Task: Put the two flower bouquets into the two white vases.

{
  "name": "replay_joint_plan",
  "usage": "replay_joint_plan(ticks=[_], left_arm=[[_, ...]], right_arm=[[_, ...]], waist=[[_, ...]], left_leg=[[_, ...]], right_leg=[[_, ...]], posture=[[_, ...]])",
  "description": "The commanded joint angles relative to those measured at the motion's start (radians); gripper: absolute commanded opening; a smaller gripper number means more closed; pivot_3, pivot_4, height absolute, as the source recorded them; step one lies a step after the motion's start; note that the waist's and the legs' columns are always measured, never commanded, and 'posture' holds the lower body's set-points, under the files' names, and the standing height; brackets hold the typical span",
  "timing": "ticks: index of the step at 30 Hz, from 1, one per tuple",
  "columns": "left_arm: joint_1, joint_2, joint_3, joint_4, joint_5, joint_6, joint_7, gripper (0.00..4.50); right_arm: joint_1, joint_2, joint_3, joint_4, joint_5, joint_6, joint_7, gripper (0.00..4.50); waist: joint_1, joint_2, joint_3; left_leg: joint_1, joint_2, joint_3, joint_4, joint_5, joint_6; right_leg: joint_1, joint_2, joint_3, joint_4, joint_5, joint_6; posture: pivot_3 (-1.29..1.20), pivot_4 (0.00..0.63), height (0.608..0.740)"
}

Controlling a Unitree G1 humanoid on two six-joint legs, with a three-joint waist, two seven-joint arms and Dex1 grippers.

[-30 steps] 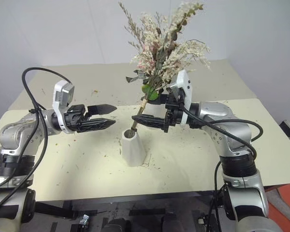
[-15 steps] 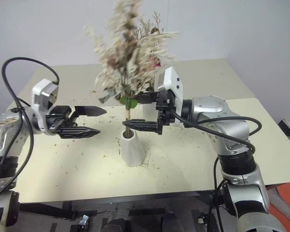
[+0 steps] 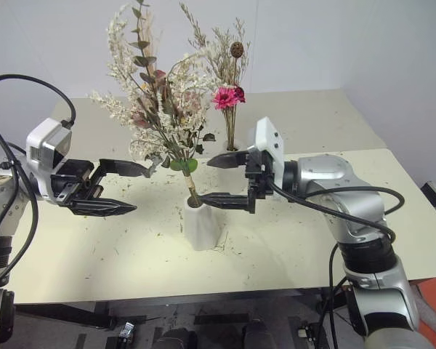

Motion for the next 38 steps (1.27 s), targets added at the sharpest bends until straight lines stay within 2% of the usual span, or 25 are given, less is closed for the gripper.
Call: replay_joint_plan(ticks=[1,10,16,25,38], left_arm=[[0.008,0.026,0.024,-0.020,0.012,-0.026,-0.003,4.48],[0.069,0.068,0.059,-0.010,0.039,-0.067,0.010,4.48],[0.127,0.096,0.112,-0.027,0.034,-0.060,0.028,4.48],[0.140,0.105,0.129,-0.051,0.018,-0.032,0.037,4.48],[0.128,0.095,0.120,-0.047,0.013,-0.034,0.051,4.48]], right_arm=[[0.040,-0.074,-0.085,-0.010,-0.014,-0.043,0.021,4.50],[0.186,-0.232,-0.220,0.102,-0.051,-0.112,0.066,4.50],[0.288,-0.284,-0.313,0.103,-0.037,-0.114,0.076,4.50],[0.335,-0.286,-0.358,0.080,-0.031,-0.106,0.064,4.50],[0.316,-0.299,-0.363,0.088,-0.032,-0.104,0.066,4.50]], waist=[[0.000,0.000,0.000],[-0.003,0.000,0.000],[-0.001,0.000,0.000],[-0.001,0.000,0.000],[-0.001,0.000,0.000]], left_leg=[[0.000,0.000,0.000,0.000,0.000,0.000],[0.001,0.000,0.001,0.000,0.000,0.001],[0.001,0.001,0.002,0.000,-0.001,0.001],[0.001,0.001,0.002,0.000,-0.001,0.001],[0.001,0.001,0.002,0.000,-0.001,0.001]], right_leg=[[0.000,0.000,0.000,0.000,0.000,0.000],[0.001,0.000,0.001,0.000,0.000,0.000],[0.001,0.000,0.001,0.000,0.000,0.000],[0.001,0.000,0.001,-0.001,0.000,0.000],[0.001,0.000,0.001,-0.001,0.000,0.000]], posture=[[0.00,0.150,0.740],[0.00,0.150,0.740],[0.00,0.150,0.740],[0.00,0.150,0.740],[0.00,0.150,0.740]])
